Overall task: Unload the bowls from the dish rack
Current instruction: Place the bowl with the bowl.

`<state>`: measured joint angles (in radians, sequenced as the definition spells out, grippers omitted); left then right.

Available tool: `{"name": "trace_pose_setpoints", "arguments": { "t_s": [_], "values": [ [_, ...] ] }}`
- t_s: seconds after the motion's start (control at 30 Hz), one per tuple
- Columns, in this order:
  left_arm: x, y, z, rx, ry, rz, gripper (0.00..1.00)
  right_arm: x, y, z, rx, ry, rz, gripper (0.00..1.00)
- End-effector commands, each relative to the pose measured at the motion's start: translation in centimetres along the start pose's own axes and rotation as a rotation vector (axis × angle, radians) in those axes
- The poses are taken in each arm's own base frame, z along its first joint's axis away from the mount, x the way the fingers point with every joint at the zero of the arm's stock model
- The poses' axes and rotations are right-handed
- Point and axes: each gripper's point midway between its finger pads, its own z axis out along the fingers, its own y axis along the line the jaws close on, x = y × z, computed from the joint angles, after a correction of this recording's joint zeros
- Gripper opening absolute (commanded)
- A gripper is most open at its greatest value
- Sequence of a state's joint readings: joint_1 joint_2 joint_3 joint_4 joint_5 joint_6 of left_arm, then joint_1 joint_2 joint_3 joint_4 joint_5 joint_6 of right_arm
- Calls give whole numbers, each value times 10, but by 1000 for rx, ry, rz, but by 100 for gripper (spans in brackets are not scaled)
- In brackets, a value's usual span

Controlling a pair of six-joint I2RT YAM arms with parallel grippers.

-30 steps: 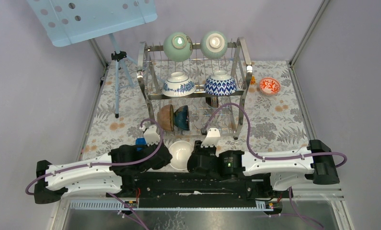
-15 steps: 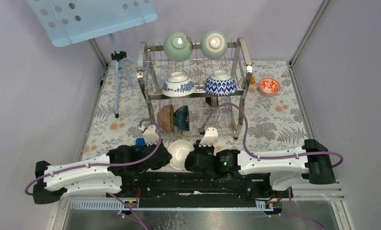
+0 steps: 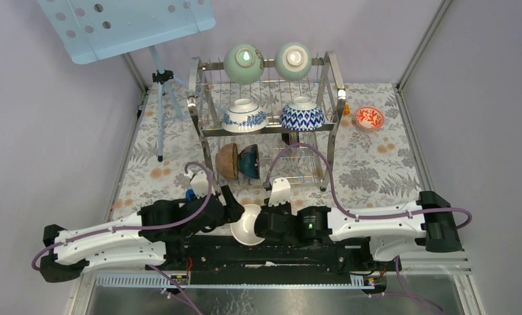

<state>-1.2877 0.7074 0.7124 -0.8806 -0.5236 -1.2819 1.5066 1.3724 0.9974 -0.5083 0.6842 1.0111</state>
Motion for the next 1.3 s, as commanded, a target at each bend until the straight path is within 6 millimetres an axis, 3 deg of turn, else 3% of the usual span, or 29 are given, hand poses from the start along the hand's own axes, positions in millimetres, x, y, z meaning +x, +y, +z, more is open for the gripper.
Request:
{"name": "trace_pose_setpoints", "arguments": {
  "t_s": [0.0, 0.07, 0.23, 0.47, 0.9, 0.97, 1.07, 1.27],
  "values": [
    [-17, -11, -10, 59, -56, -29, 91, -9, -4, -26, -54, -9, -143, 0],
    [-20, -8, -12, 59, -70, -33, 99, -9, -13, -35, -56, -24, -202, 0],
    [-29, 1, -17, 43, -111, -41, 99, -18, -7, -62, -176, -82, -321, 0],
    [-39, 10, -23, 15, -148, -60, 99, -69, 6, -108, -326, -216, -345, 0],
    [-37, 14, -20, 8, -156, -78, 99, -210, 12, -201, -296, -527, -376, 0],
    [-37, 12, -19, 9, -155, -74, 99, -241, 14, -220, -272, -598, -366, 0],
    [-36, 8, -17, 12, -152, -68, 99, -287, 7, -240, -184, -703, -337, 0],
    [-30, 2, -8, 9, -136, -48, 99, -377, -39, -250, 51, -845, -164, 0]
  ]
}}
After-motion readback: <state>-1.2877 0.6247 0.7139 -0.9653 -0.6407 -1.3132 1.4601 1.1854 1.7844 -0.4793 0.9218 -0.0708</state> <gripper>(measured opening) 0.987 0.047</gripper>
